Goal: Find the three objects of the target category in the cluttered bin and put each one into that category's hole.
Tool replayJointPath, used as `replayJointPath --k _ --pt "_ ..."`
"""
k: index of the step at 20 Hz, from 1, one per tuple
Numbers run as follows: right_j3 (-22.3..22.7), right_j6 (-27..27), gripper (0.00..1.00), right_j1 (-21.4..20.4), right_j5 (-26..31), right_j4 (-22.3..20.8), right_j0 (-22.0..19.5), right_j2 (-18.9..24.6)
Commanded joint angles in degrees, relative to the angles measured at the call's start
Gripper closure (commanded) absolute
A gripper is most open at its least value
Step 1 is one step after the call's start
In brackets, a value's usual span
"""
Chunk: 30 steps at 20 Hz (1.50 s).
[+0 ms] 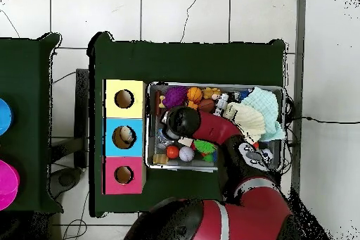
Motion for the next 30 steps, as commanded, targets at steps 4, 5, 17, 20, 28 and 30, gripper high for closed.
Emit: replayJointPath --k 4,5,17,20,28,30 --pt "-0.7 7.5 0.00 -1.3 4.9 -1.1 4.4 -6.0" --pt "-0.6 7.2 0.00 -1.4 5.2 -0.7 4.4 -6.0" --pt "1.6 2.0 0.00 -1.5 14.6 0.4 0.3 -2.7" --pt "3.3 0.1 0.00 -0.9 15.6 0.0 -1.5 -1.2" --pt "6.8 -3.7 0.00 1.4 14.0 -2.0 -6.6 2.6" --pt "8.2 -3.9 0.00 2.4 11.8 -2.2 -7.8 4.3"
